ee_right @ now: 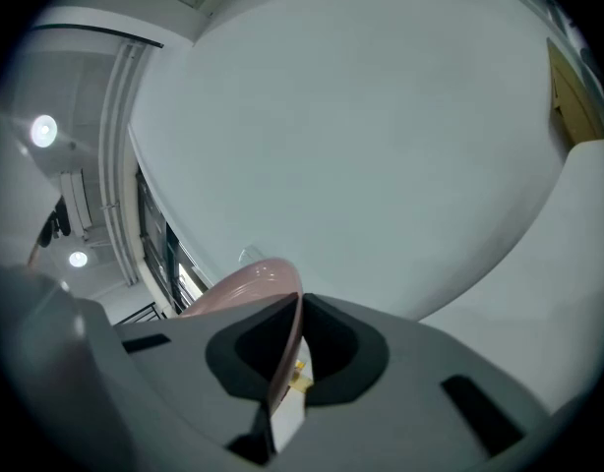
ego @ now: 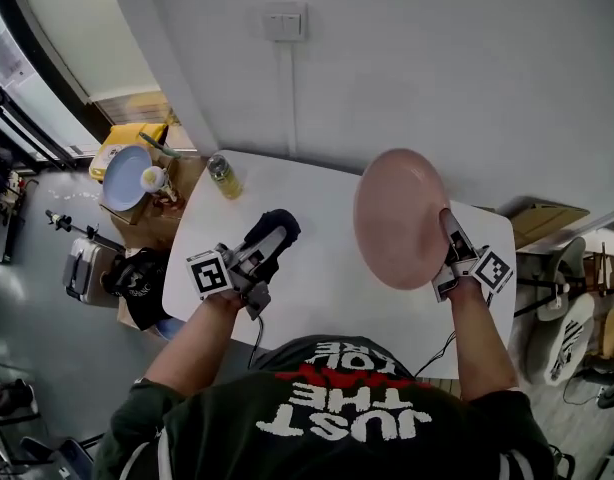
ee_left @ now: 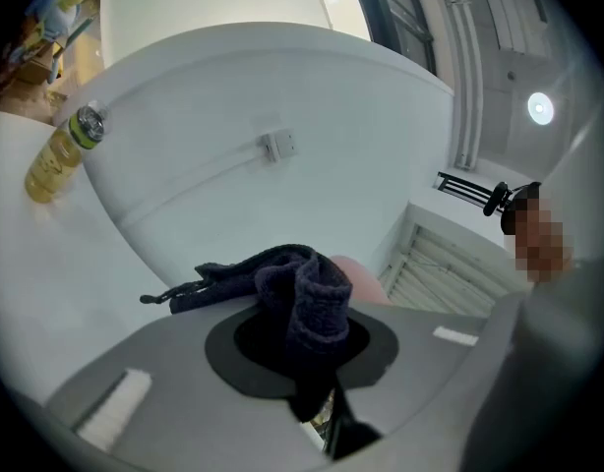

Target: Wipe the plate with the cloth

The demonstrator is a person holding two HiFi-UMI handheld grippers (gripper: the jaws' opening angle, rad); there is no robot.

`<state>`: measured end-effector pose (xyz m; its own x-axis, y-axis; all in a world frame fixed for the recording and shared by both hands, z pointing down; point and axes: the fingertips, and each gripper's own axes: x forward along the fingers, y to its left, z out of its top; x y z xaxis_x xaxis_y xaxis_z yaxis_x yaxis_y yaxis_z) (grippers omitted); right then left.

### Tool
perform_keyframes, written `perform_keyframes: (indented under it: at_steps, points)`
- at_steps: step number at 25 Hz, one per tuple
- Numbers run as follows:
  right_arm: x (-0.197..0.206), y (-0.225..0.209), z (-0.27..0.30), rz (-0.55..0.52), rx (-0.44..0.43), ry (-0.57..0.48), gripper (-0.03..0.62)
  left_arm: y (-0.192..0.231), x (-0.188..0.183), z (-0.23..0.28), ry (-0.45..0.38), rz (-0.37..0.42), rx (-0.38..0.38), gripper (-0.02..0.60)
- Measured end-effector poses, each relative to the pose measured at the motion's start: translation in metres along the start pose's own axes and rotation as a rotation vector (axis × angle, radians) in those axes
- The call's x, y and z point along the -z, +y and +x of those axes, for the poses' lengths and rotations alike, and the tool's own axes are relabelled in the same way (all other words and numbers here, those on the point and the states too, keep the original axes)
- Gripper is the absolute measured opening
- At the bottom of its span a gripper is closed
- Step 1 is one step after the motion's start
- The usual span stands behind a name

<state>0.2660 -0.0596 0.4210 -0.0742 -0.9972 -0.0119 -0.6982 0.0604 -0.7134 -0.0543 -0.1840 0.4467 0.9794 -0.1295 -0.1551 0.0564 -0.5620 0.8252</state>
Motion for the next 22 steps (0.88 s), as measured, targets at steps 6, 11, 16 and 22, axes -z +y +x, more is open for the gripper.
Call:
perform_keyframes:
  at_steps: [6, 11, 16, 22]
  points:
    - [0.030, -0.022, 0.001, 0.044, 0.062, 0.046, 0.014, 0.009, 0.014, -0.011, 0.008, 0.011, -0.046, 0.048]
    - [0.062, -0.057, 0.002, -0.033, 0.159, 0.140, 0.014, 0.021, 0.026, -0.017, 0.024, 0.020, -0.076, 0.048]
    - [0.109, -0.113, -0.013, -0.103, 0.301, 0.257, 0.014, 0.034, 0.044, -0.026, 0.042, -0.008, -0.123, 0.048]
    - [0.165, -0.163, -0.027, -0.185, 0.417, 0.366, 0.014, 0.045, 0.066, -0.040, 0.094, -0.028, -0.155, 0.048]
